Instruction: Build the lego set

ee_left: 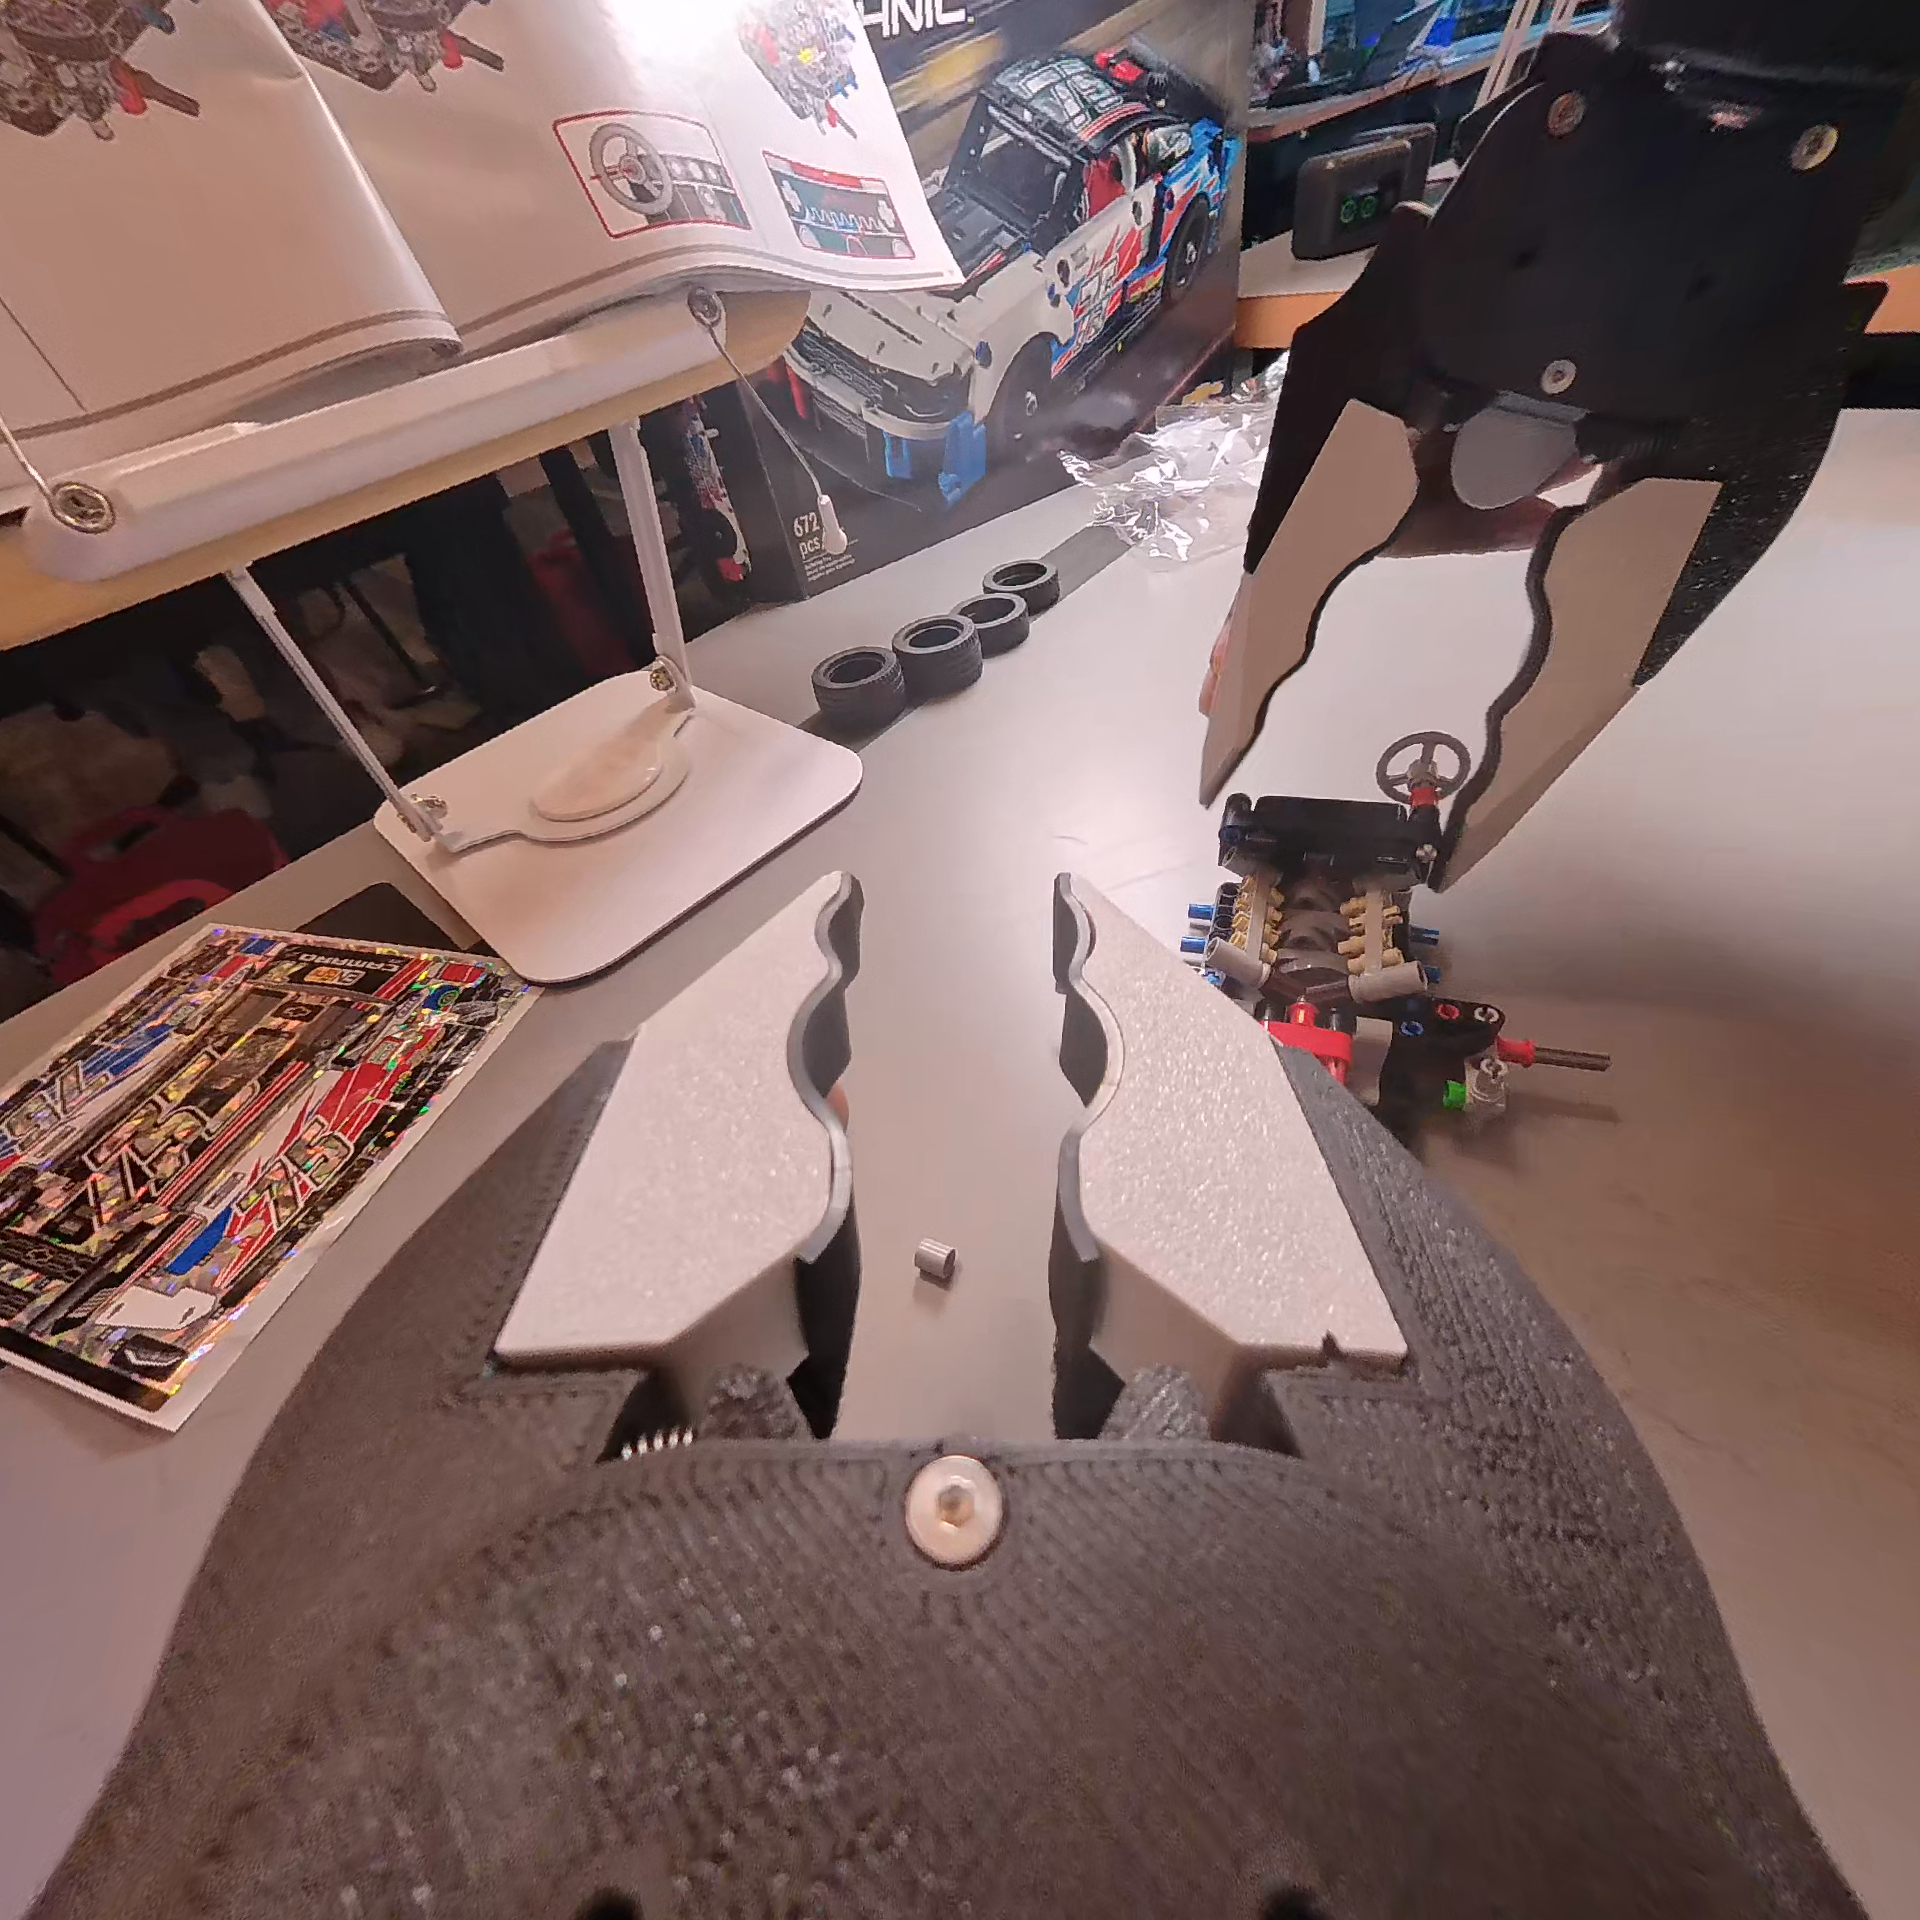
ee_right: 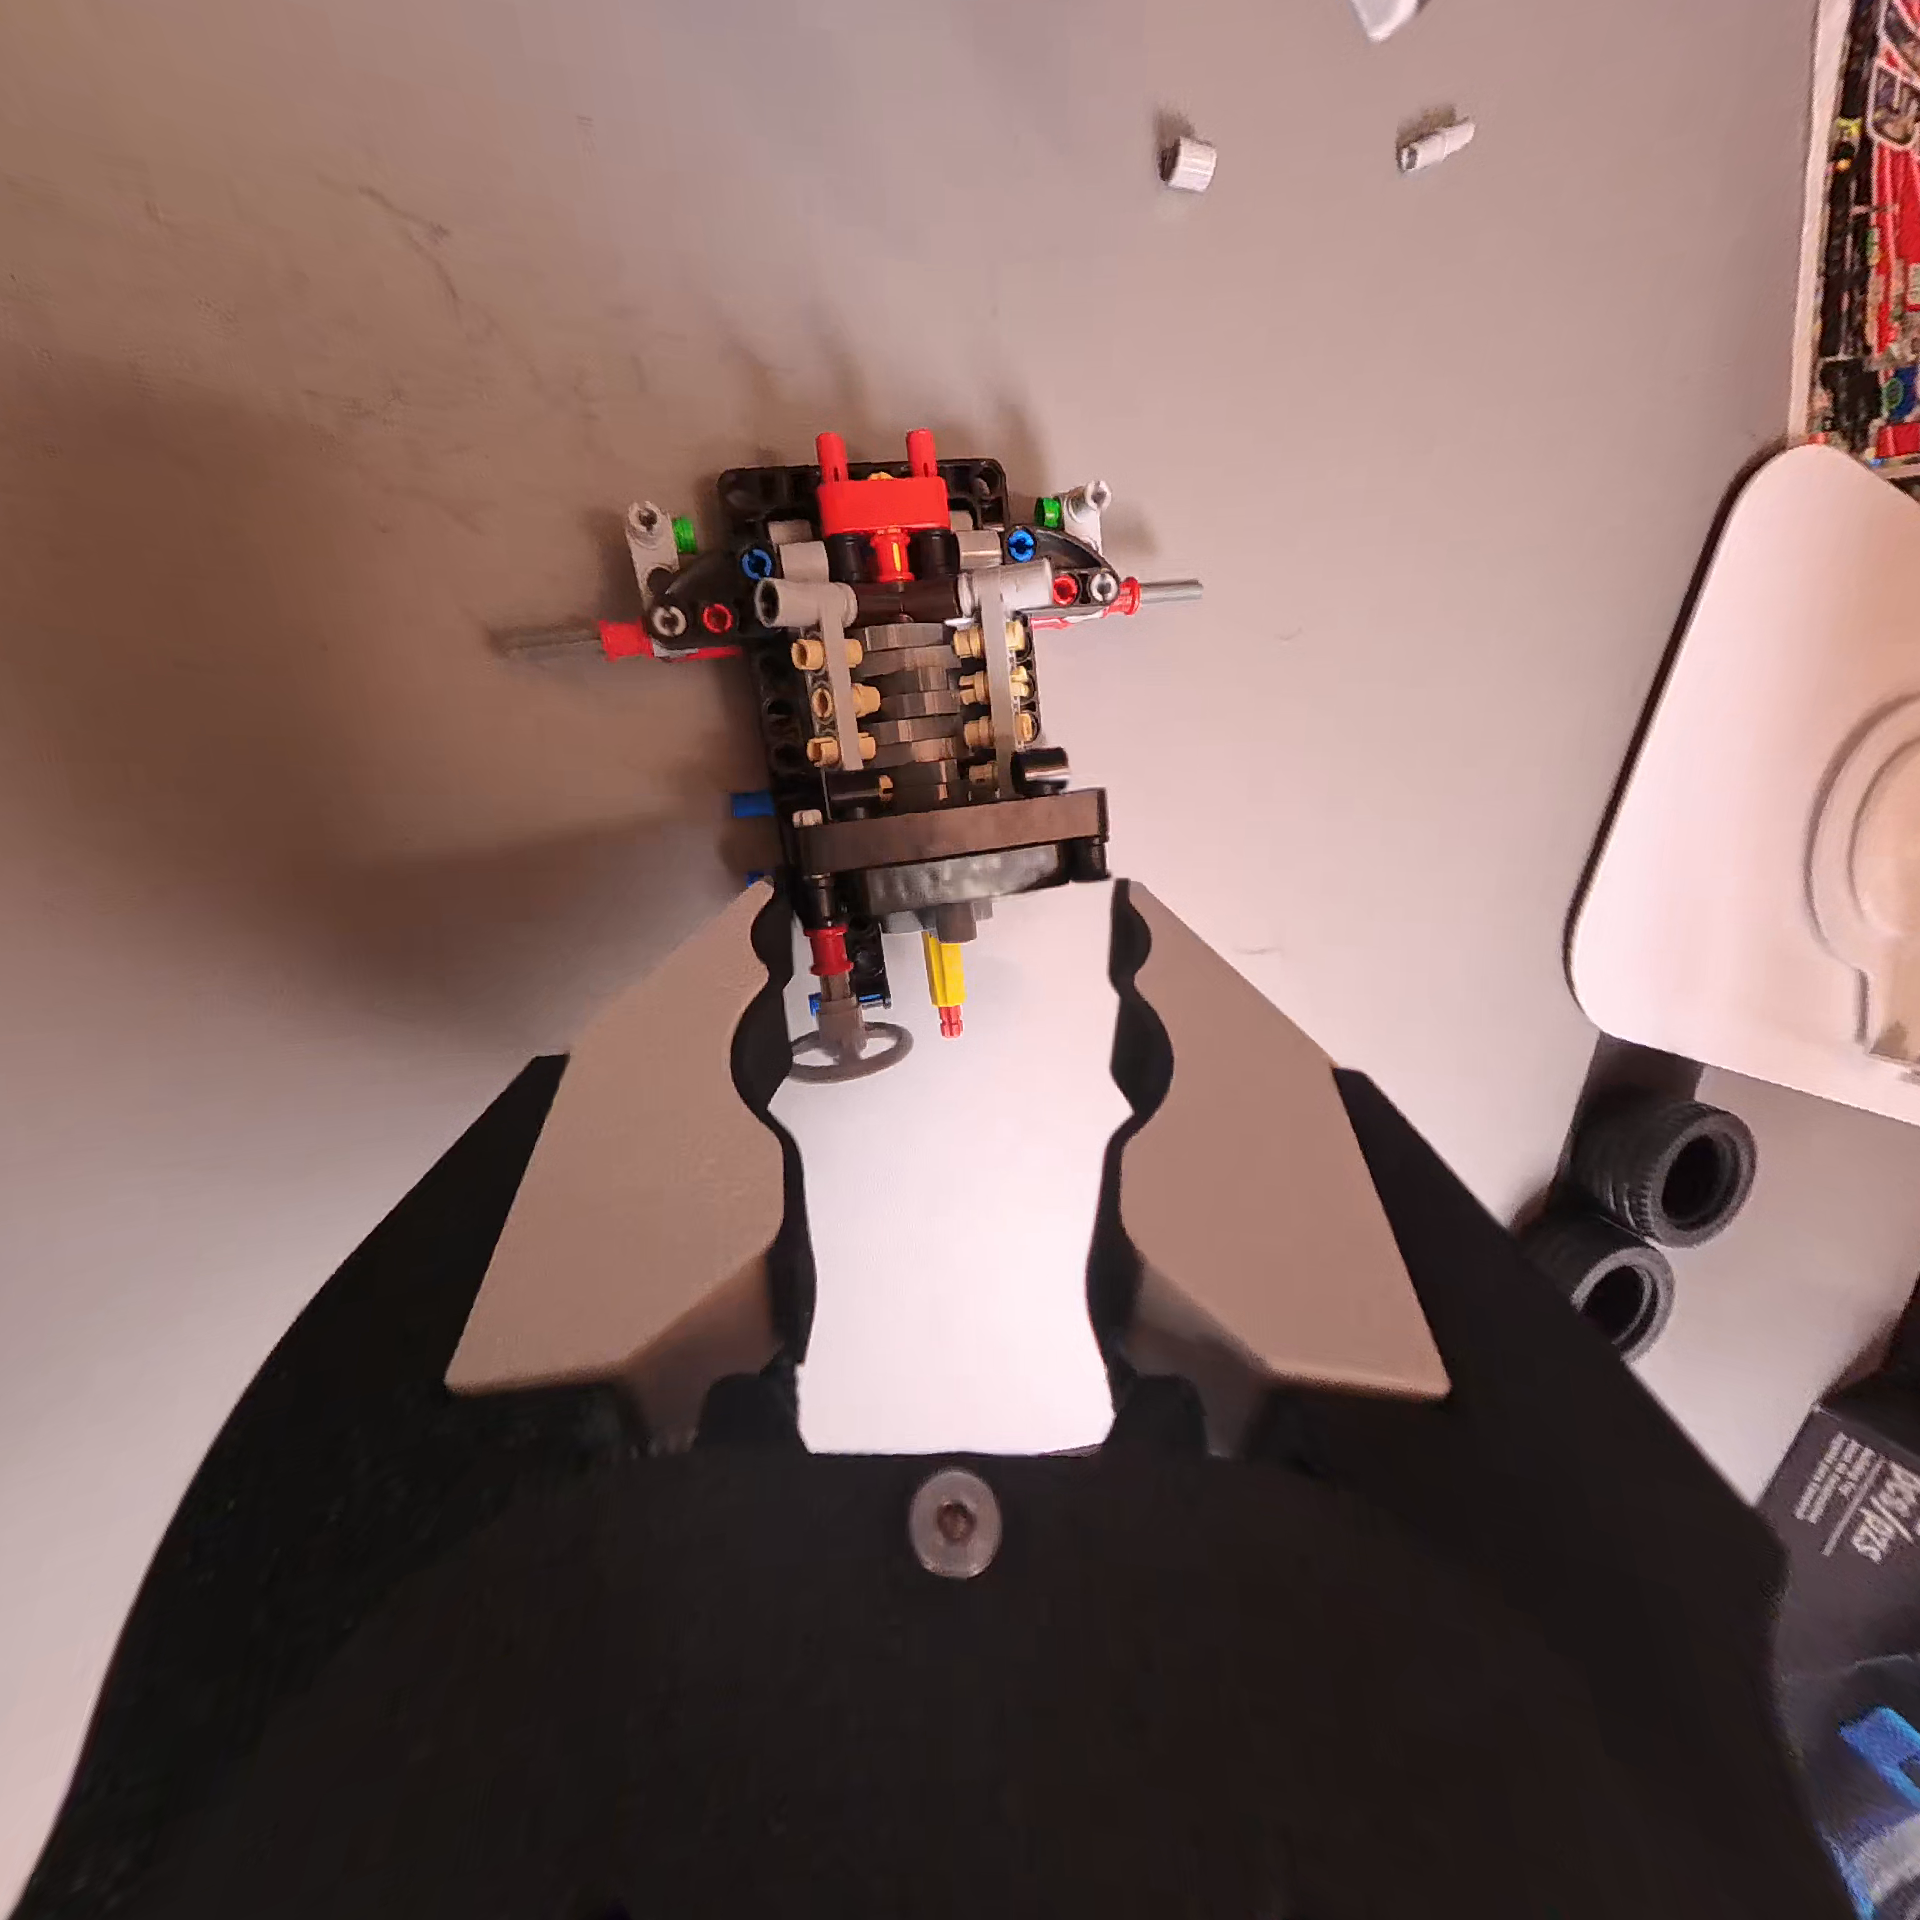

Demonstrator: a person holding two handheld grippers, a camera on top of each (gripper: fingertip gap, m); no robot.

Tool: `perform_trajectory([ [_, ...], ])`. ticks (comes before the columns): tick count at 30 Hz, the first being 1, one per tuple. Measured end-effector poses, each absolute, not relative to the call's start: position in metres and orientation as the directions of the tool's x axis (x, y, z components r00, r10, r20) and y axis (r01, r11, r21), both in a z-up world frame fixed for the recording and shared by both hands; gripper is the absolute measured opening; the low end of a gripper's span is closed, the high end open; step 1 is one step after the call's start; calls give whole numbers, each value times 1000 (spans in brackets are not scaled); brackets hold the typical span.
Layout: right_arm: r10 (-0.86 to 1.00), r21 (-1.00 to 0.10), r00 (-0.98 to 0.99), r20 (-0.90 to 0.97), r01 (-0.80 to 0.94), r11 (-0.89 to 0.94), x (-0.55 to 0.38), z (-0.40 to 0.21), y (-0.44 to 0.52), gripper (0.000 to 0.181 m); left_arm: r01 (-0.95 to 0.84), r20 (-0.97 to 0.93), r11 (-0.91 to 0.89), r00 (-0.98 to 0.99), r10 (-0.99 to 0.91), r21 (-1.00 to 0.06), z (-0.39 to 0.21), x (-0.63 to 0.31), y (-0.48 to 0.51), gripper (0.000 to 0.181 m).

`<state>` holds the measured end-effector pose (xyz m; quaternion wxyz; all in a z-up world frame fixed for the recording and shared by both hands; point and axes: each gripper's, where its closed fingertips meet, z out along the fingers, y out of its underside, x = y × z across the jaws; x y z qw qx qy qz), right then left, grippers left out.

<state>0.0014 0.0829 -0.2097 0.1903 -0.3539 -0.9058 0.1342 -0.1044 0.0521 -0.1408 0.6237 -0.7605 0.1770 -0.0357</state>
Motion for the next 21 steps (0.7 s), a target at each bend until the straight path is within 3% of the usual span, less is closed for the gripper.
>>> perform_trajectory([
  [2,738,-404,-626,251,625,668,3,-204,84,77,-215,-158,-158,937,-311,-964,-139,-105,52,36],
  [3,771,-467,-591,237,626,624,1,-195,79,79,-209,-154,-156,939,-307,-965,-138,-106,52,36],
  [7,916,-838,-347,200,424,343,-13,-121,69,68,-182,-138,-146,953,-269,-972,-133,-113,53,36],
  [9,968,-945,-178,177,246,218,-12,-88,79,62,-163,-127,-136,962,-241,-977,-129,-119,54,36],
  [13,989,-998,133,61,32,58,5,-75,114,51,-131,-113,-105,981,-159,-986,-120,-136,52,33],
  [18,953,-999,301,44,38,34,13,-94,146,42,-113,-109,-63,992,-63,-992,-108,-158,49,26],
  [21,936,-1000,353,13,-12,18,22,-88,157,16,-94,-94,-30,995,-18,-995,-101,-170,46,17],
])
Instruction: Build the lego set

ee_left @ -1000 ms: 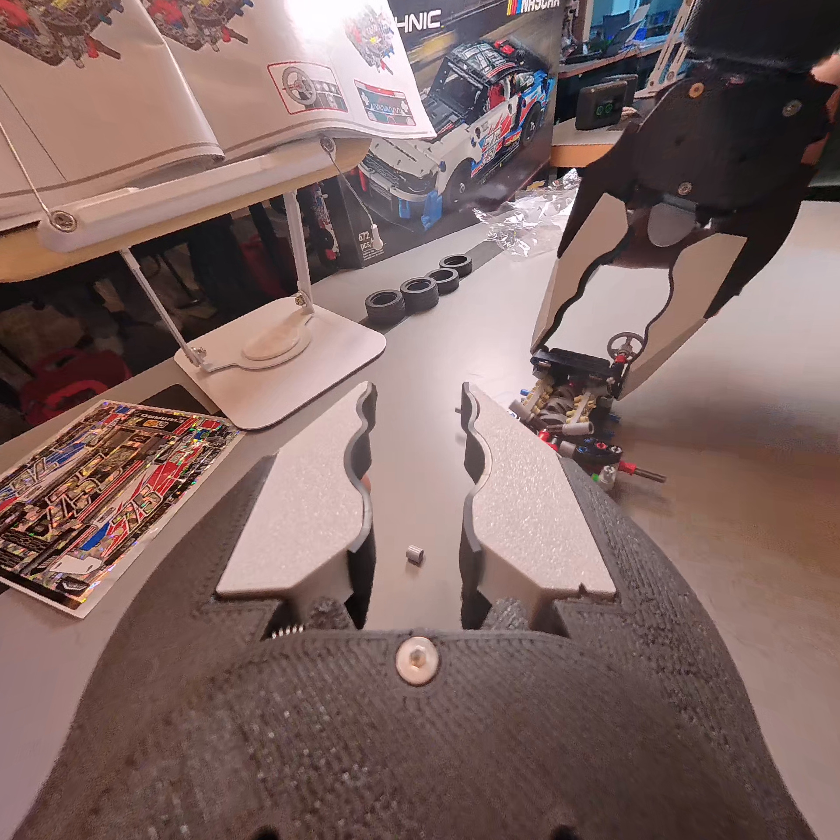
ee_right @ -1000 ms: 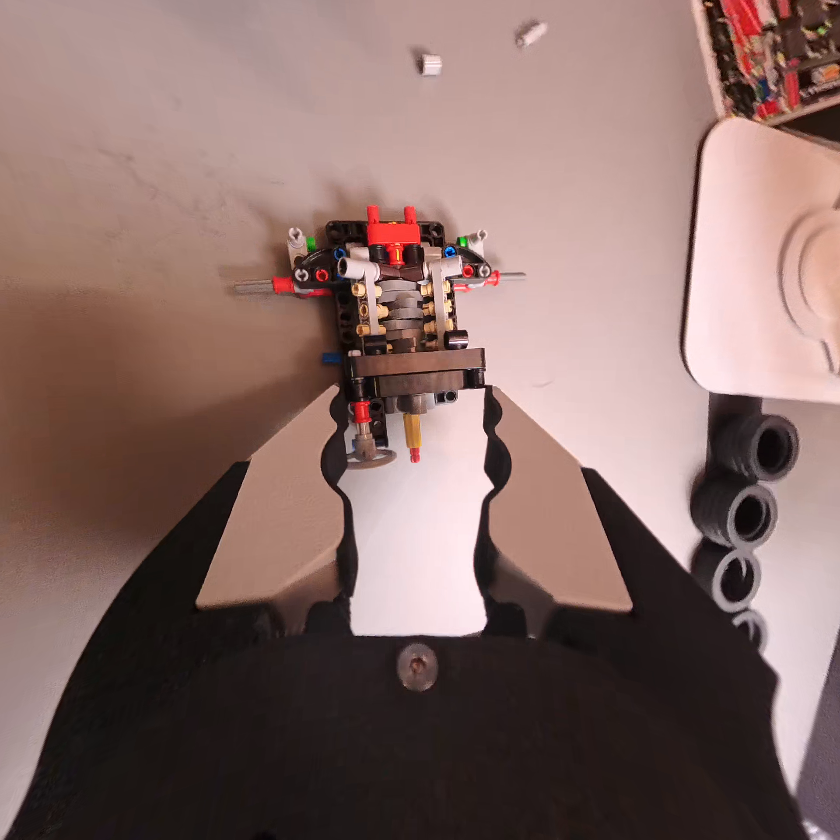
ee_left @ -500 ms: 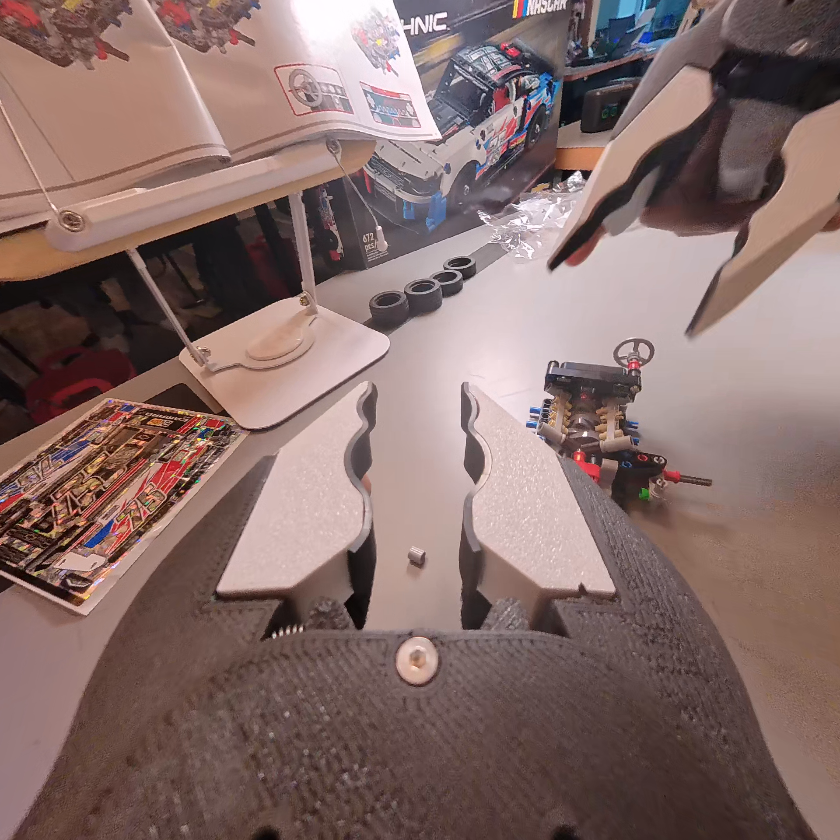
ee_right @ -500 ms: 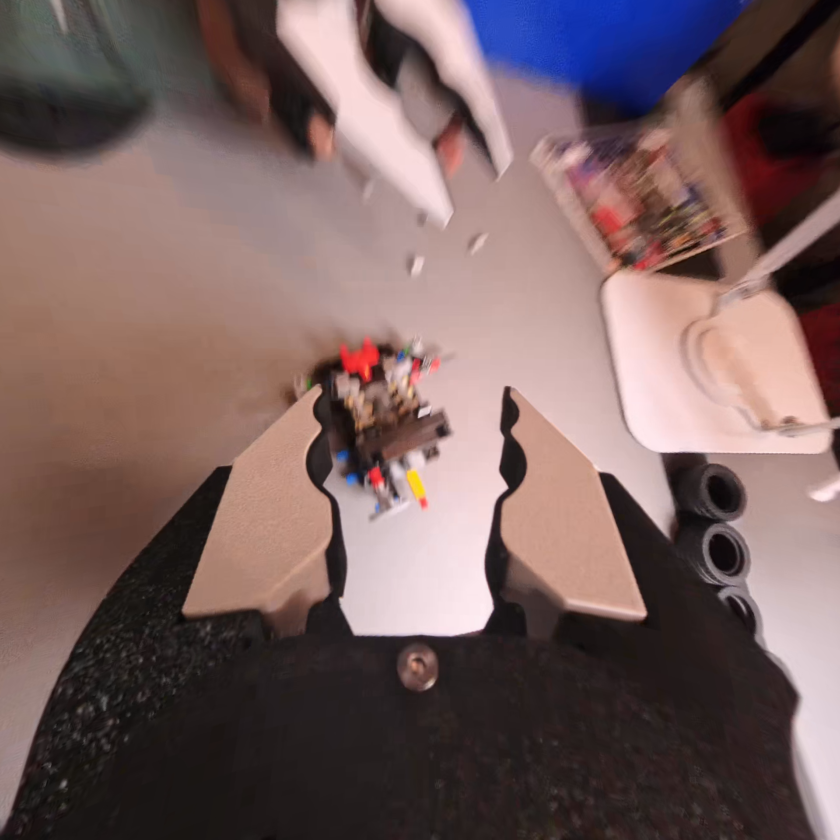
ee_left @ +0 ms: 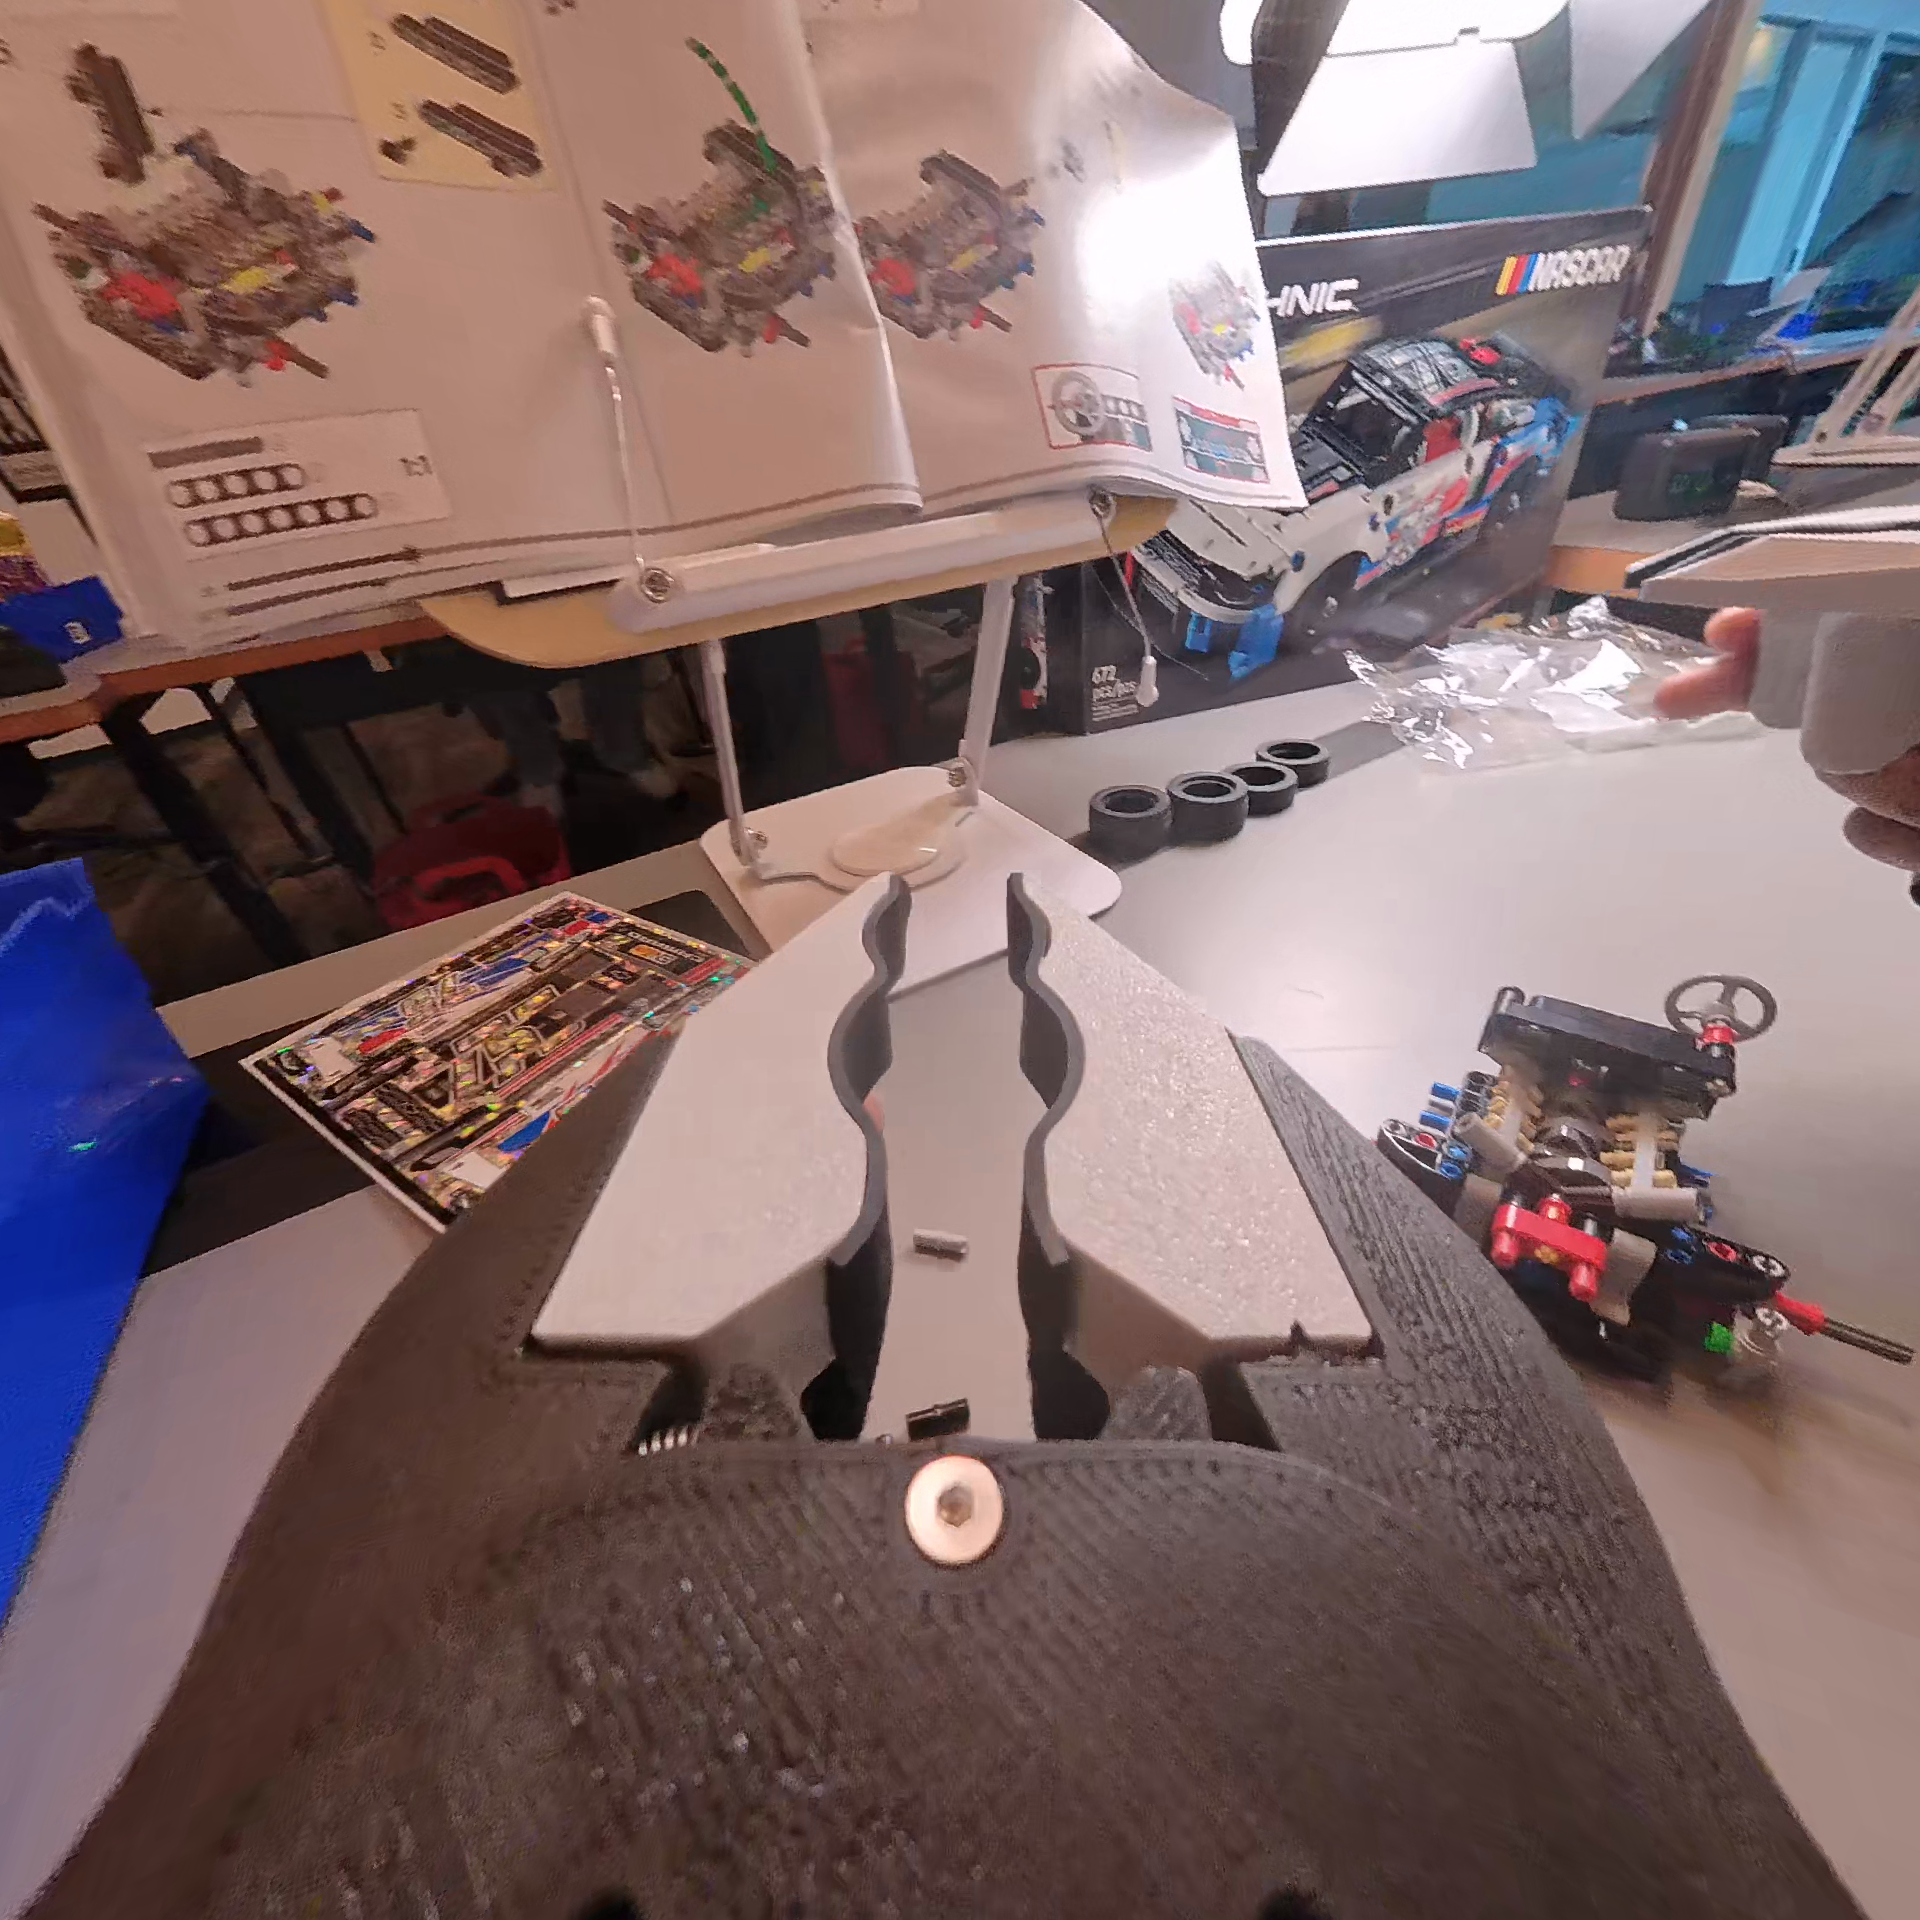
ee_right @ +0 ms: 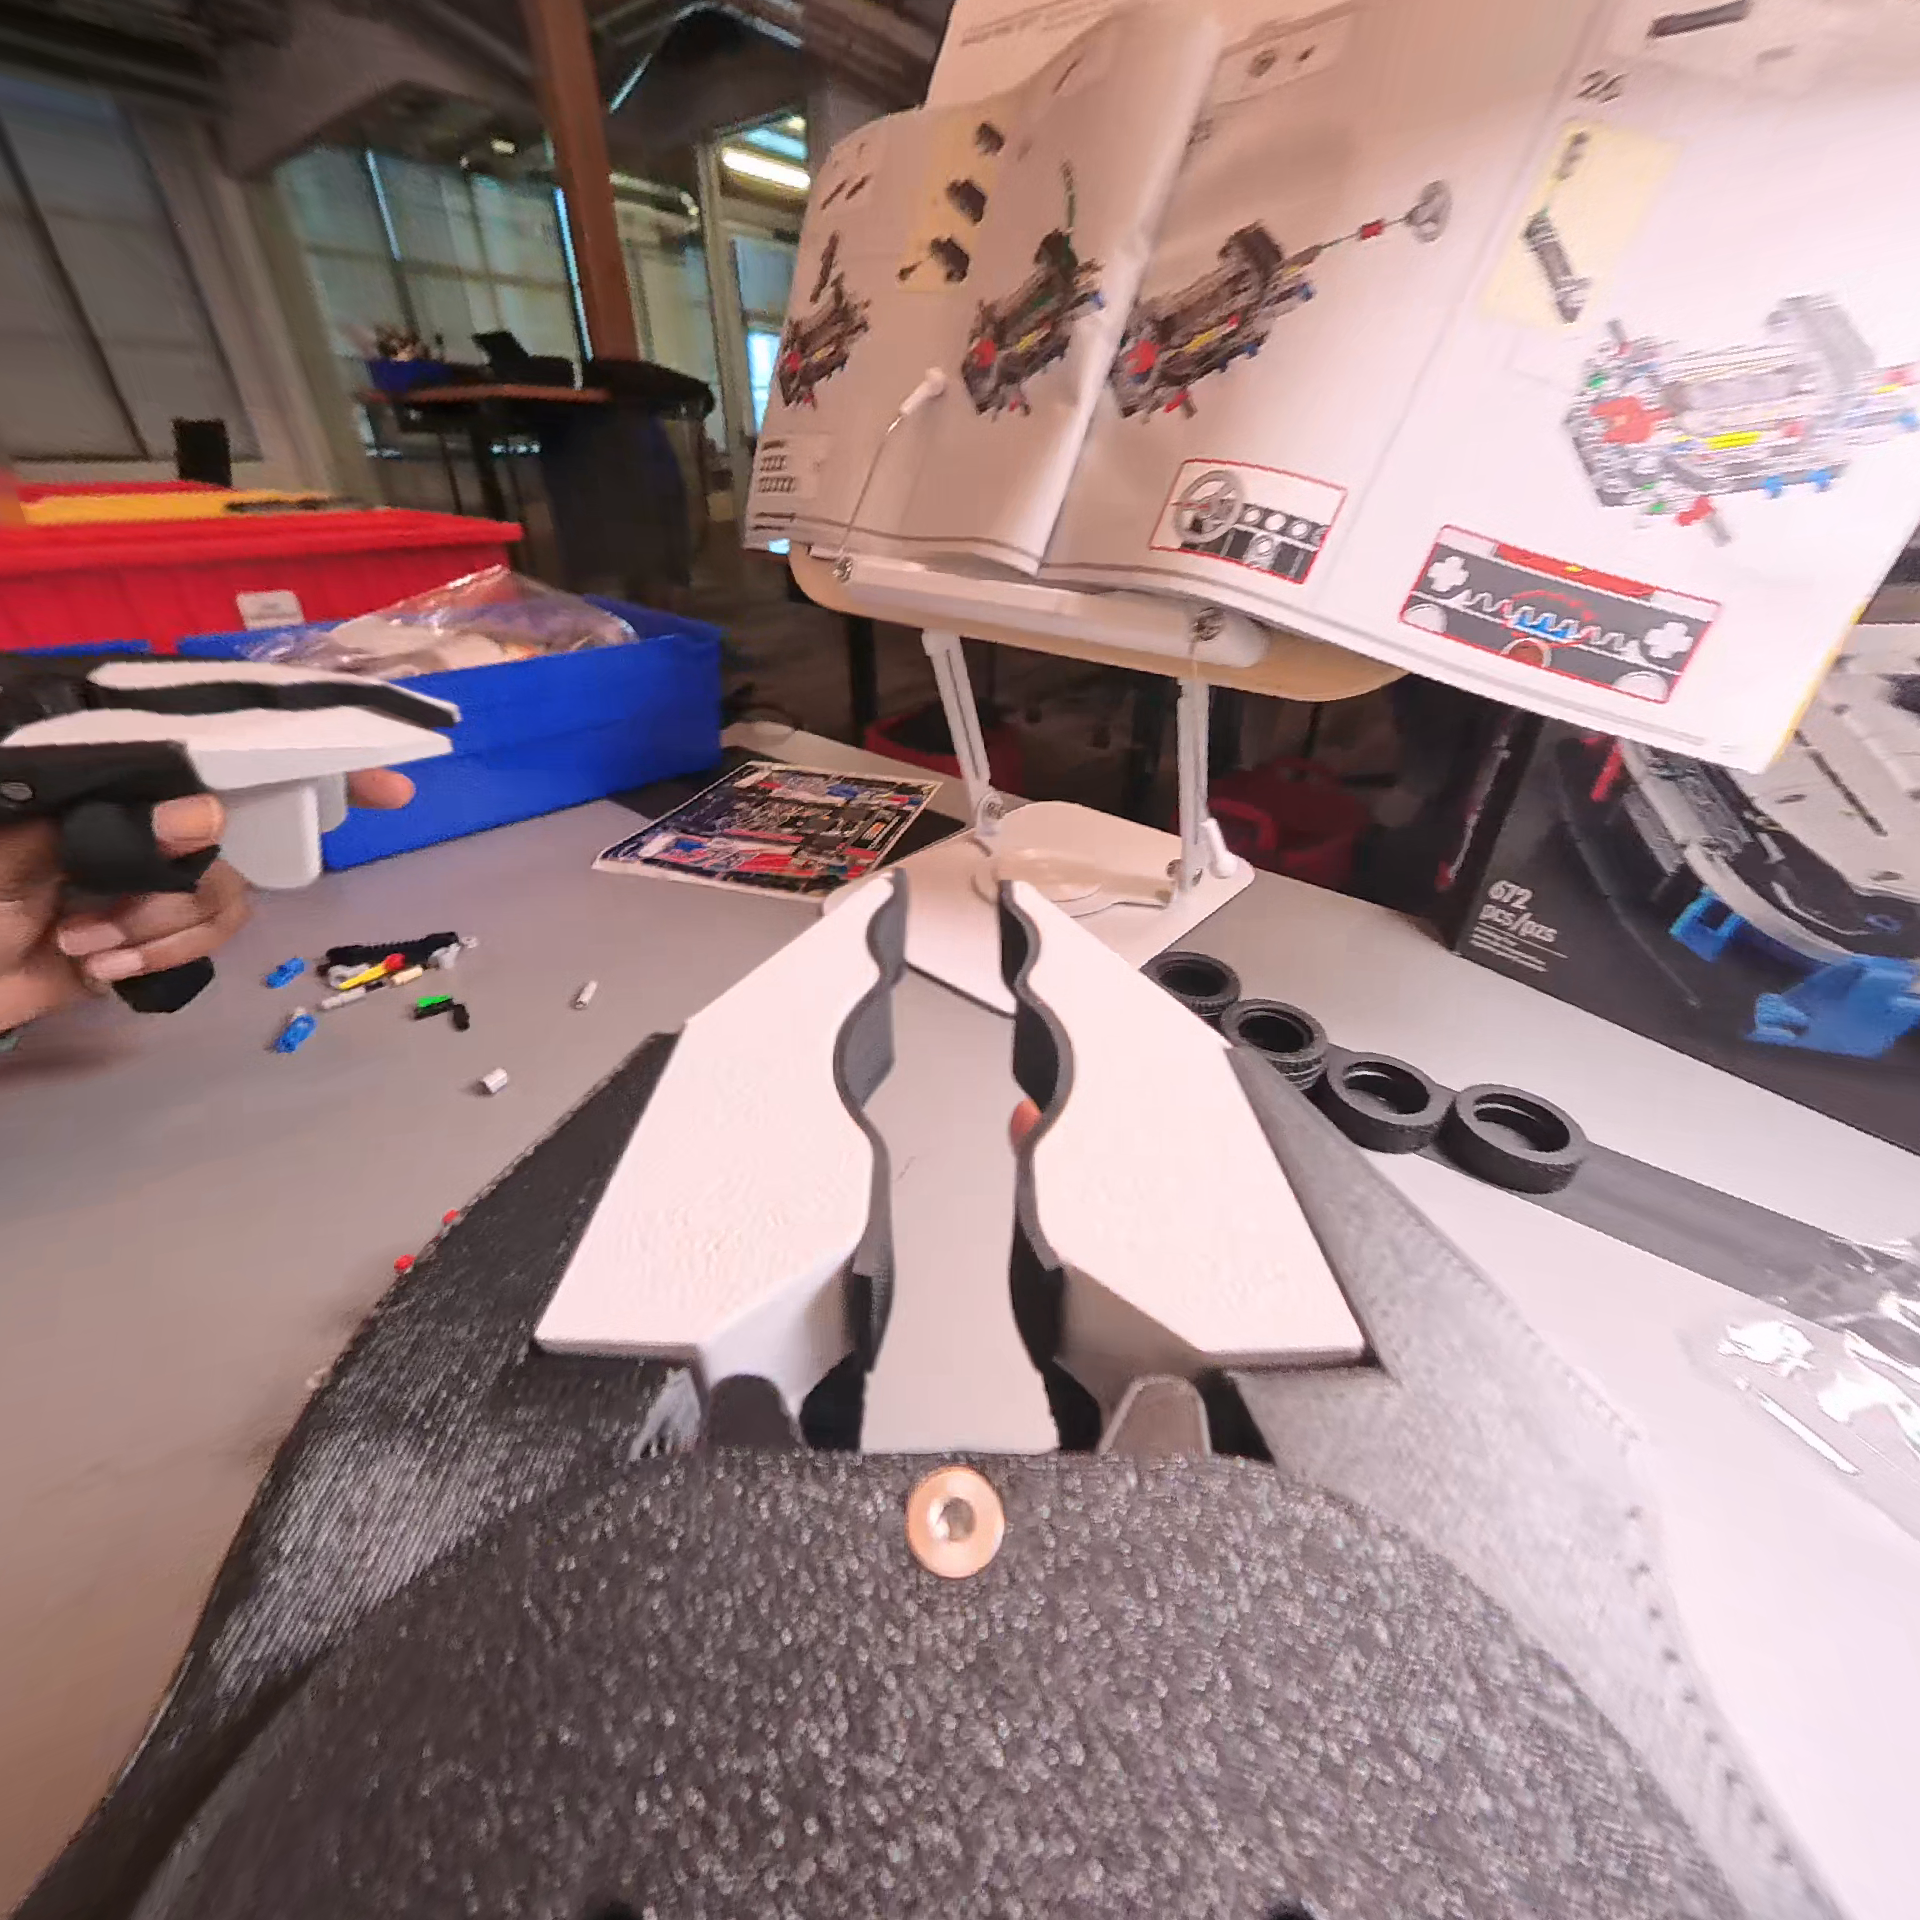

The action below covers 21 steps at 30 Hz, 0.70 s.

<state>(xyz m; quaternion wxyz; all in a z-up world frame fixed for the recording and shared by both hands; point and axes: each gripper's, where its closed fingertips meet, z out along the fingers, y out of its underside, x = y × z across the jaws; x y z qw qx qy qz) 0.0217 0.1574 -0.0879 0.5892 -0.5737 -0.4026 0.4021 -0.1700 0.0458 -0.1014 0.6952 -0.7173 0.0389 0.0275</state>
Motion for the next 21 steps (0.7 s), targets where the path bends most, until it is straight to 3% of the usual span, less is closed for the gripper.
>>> perform_trajectory([
  [3,907,-998,418,45,-27,62,34,-86,169,0,-74,-74,-2,997,19,-997,-97,-181,44,4],
  [14,873,-997,485,58,-11,72,36,-105,181,0,-77,-71,76,994,85,-994,-71,-203,55,0],
  [21,865,-991,486,127,34,126,33,-108,178,0,-99,-73,152,983,170,-983,-12,-240,79,0],
])
